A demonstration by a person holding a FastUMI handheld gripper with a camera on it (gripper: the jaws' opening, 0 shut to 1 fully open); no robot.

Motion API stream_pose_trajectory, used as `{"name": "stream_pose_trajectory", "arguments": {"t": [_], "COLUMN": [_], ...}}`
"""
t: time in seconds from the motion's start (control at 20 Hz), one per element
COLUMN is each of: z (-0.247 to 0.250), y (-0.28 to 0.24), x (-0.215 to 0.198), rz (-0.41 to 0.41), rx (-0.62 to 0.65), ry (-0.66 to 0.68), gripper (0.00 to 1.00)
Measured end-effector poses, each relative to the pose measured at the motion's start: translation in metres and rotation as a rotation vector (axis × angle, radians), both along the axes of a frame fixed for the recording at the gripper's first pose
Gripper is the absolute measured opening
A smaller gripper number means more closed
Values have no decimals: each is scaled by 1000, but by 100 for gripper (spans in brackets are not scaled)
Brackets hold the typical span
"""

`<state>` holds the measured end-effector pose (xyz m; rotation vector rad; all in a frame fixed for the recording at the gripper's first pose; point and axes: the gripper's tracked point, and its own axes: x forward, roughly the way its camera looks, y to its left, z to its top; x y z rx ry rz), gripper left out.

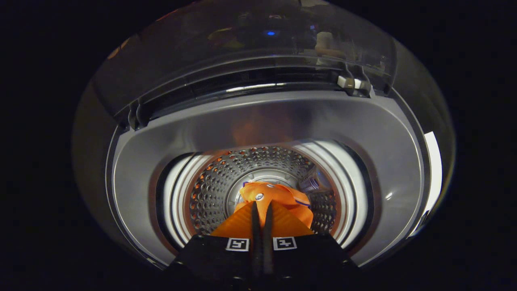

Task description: Put the clothes into the washing machine and then close the washing machine lid.

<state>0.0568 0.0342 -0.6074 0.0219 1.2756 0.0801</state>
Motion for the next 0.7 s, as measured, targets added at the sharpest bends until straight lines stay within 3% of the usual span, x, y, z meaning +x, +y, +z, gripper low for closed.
{"name": "stream_pose_trajectory", "arguments": {"t": [0.1,0.15,0.45,0.7], "z": [-1,-1,5,13], "y": [0,-2,-2,0], "x": [-2,-2,-5,-3], "rz": [-14,-17,-15,-15], "rx": [-3,-11,-14,-5], "ry": [10,8,6,-34], "gripper": [12,21,100,100]}}
